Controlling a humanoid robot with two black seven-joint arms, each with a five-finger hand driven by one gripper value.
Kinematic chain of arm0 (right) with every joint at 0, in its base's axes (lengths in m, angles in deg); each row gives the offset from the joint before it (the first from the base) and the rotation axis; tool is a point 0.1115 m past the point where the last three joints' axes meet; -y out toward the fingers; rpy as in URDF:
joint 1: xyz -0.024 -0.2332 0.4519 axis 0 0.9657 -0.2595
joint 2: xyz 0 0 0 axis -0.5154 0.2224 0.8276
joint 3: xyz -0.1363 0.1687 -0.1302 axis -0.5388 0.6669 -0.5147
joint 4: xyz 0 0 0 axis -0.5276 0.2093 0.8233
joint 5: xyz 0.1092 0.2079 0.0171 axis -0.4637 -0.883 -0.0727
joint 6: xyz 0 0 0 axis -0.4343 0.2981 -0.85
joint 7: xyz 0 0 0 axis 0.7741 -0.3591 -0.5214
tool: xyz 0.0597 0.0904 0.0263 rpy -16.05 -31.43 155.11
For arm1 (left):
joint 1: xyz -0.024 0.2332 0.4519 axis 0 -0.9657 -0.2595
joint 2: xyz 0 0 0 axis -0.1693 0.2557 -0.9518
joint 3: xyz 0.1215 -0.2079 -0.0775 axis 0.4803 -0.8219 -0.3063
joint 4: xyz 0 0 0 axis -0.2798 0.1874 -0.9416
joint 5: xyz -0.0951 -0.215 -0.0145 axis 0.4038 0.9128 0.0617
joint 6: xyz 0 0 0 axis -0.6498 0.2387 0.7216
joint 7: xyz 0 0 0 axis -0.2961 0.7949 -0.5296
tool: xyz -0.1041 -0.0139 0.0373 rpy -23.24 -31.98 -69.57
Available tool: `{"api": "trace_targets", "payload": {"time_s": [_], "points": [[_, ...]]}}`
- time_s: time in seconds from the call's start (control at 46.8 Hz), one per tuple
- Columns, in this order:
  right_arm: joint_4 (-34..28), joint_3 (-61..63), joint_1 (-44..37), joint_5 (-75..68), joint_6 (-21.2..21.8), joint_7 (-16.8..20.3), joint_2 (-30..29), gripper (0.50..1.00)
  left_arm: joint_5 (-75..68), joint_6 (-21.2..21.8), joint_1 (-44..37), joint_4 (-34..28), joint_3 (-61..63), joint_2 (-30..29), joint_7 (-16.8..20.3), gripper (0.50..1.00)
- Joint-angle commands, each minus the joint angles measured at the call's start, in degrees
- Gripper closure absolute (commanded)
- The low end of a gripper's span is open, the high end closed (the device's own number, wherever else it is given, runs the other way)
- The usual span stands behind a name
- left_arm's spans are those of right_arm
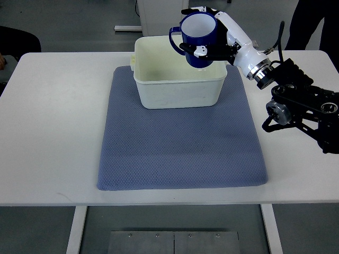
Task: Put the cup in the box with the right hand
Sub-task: 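Carry the mug over the cream box and lower it inside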
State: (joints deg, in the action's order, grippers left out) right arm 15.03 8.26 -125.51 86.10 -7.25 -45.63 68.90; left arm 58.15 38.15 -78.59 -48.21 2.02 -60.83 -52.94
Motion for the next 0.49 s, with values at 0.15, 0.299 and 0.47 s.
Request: {"api": "trace_targets", "payload": {"time_s": [0.15, 0.299, 0.47], "points": [[4.67, 0.18, 0.00, 0.10, 0.00, 2.00, -5.19, 1.000, 0.00, 0.00, 0.00, 0.00, 0.00, 0.00, 0.01, 0.500], [8.90, 1.14, -0.09, 0.10, -0.09, 4.55, -8.45, 1.000, 0.00, 0.00, 0.00, 0.00, 0.00, 0.00, 0.01, 0.500], [12.50, 3.34, -0.09, 0.10, -0.70, 8.06, -11.26, 1.000, 0.00, 0.00, 0.00, 0.00, 0.00, 0.00, 0.01, 0.500]]}}
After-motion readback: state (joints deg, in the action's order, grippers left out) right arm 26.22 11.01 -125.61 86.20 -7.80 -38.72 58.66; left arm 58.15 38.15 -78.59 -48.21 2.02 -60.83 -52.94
